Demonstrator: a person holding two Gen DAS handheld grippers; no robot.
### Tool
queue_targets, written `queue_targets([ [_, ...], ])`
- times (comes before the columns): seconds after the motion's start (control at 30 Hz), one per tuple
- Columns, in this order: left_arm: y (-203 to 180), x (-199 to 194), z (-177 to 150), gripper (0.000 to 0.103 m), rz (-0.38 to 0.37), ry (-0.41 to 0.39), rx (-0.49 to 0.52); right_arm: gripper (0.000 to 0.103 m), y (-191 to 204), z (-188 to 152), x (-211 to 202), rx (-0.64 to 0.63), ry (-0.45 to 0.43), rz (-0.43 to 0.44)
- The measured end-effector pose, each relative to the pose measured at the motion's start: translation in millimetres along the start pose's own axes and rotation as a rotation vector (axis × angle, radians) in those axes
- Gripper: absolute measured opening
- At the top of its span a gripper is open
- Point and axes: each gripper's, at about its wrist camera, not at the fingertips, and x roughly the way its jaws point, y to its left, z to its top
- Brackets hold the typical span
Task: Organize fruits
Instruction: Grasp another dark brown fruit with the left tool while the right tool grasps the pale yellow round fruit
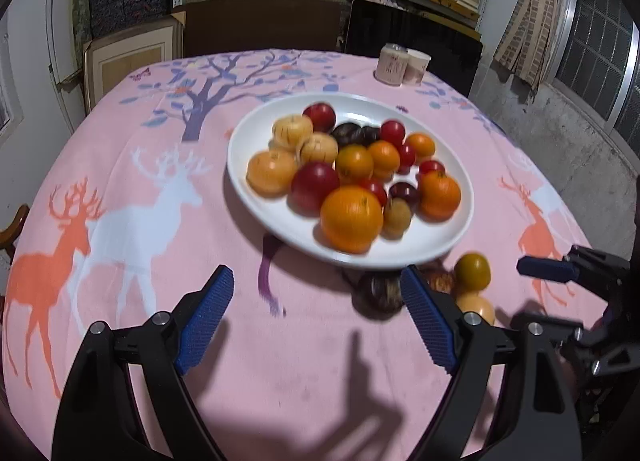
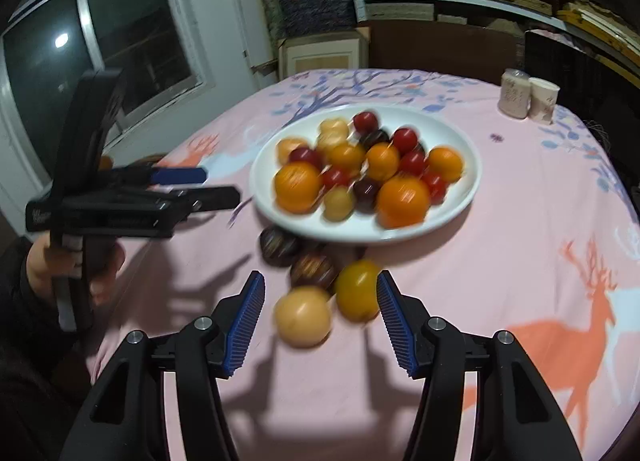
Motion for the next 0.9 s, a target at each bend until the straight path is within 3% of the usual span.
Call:
queue_targets([
  [0.27, -10.5, 2.8, -26.9, 0.083, 0.008, 0.044, 0.019, 0.052, 16.5, -8.1, 27.8, 0.003, 0.028, -0.048],
  [0.37, -17.4, 3.4, -28.7, 0.083, 0.035, 0.045, 0.054, 0.041, 7.7, -4.2, 35.9, 0.054, 0.041, -0.016],
  [0.5, -26.8, 13.4, -25.9, 0.083, 0.078, 0.062, 0.098, 0.041, -2.7, -6.0, 38.4, 0.121, 0.036, 0.033],
  [0.6, -33.4, 23.7, -23.3, 0.083, 0.109, 0.086, 0.120, 0.040, -9.5, -11.0, 31.4, 0.160, 0.008, 0.038],
  [0.8, -50.7, 42.2, -17.6, 0.083, 0.167, 0.102, 0.205, 0.041, -39.5, -27.0, 7.3, 0.276, -0.108, 0.134],
  [0.9, -53.4, 53.8, -12.9, 0.083, 0.161, 0.112, 0.214, 0.041, -46.1, -28.0, 5.6, 0.304, -0.123, 0.155],
])
